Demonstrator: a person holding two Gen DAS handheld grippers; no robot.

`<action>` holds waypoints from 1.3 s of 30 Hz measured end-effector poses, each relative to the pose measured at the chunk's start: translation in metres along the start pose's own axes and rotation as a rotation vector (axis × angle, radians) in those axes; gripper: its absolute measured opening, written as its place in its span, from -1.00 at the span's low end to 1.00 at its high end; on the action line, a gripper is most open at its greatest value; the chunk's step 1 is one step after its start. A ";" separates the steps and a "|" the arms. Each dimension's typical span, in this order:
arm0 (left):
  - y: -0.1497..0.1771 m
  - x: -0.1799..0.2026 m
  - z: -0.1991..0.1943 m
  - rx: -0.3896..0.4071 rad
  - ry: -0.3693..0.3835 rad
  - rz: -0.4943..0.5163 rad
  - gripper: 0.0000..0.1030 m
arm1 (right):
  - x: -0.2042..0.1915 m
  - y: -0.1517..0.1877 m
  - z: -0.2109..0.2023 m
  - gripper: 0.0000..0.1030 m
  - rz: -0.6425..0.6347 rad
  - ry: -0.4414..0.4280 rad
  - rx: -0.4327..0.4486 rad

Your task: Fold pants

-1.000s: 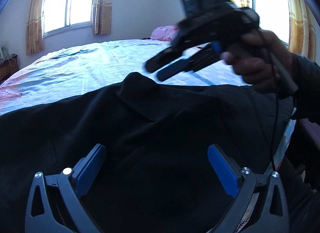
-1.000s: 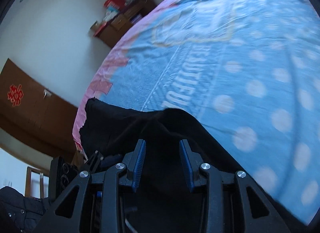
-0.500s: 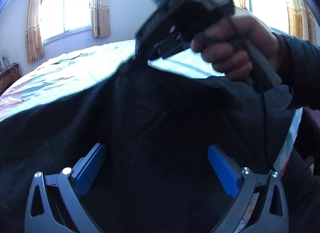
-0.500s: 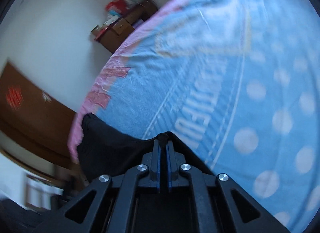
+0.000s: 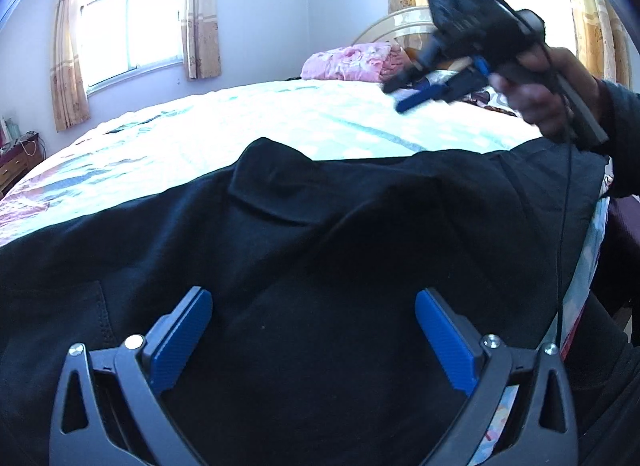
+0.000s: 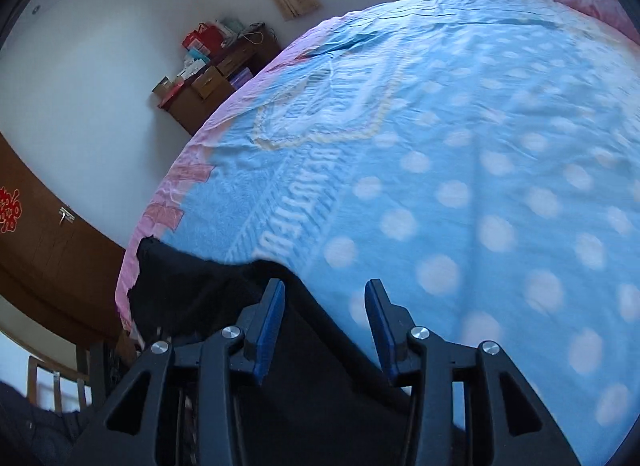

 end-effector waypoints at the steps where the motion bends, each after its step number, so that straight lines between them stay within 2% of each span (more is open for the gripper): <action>1: 0.000 0.000 0.000 -0.001 -0.003 0.003 1.00 | 0.001 0.008 0.003 -0.15 -0.017 0.024 -0.030; 4: 0.001 -0.002 0.002 -0.006 -0.015 0.013 1.00 | -0.001 0.025 0.015 -0.16 -0.079 0.054 -0.084; 7: 0.003 0.003 0.002 -0.004 -0.014 0.014 1.00 | -0.006 0.038 0.035 -0.32 -0.114 0.060 -0.150; 11: 0.004 0.007 0.003 -0.003 -0.029 0.021 1.00 | -0.007 0.042 0.029 -0.55 -0.148 0.050 -0.142; 16: 0.006 0.010 0.002 -0.005 -0.041 0.030 1.00 | -0.018 0.039 0.015 -0.55 -0.205 0.085 -0.045; 18: 0.005 0.010 0.003 -0.005 -0.041 0.030 1.00 | -0.023 0.038 0.022 -0.55 -0.200 0.048 -0.069; 21: 0.005 0.010 0.003 -0.005 -0.041 0.029 1.00 | -0.024 0.042 0.046 -0.55 -0.221 0.113 -0.149; 22: 0.005 0.009 0.002 -0.004 -0.041 0.029 1.00 | -0.025 0.041 0.050 -0.55 -0.226 0.123 -0.151; 23: 0.005 0.009 0.002 -0.004 -0.042 0.028 1.00 | -0.026 0.040 0.050 -0.61 -0.232 0.122 -0.148; 25: 0.005 0.009 0.001 -0.002 -0.042 0.029 1.00 | -0.028 0.036 0.048 -0.97 -0.238 0.142 -0.154; 28: 0.005 0.010 0.000 0.000 -0.042 0.029 1.00 | -0.034 0.034 0.038 -0.98 -0.254 0.148 -0.115; 32: 0.008 0.008 -0.003 0.003 -0.041 0.029 1.00 | -0.026 0.029 0.032 -0.98 -0.203 0.131 -0.086; 39: 0.008 0.009 -0.004 -0.003 -0.053 0.036 1.00 | -0.022 0.025 0.047 -0.98 -0.211 0.228 -0.107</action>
Point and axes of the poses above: each gripper's, at about its wrist camera, not at the fingertips, and z roughly the way its jaws point, x to its right, y to its underside, the point moved 3 cm from there along z, roughly the way its jaws point, and after that the axes turned 2 degrees about y, right-handed, at the moved point
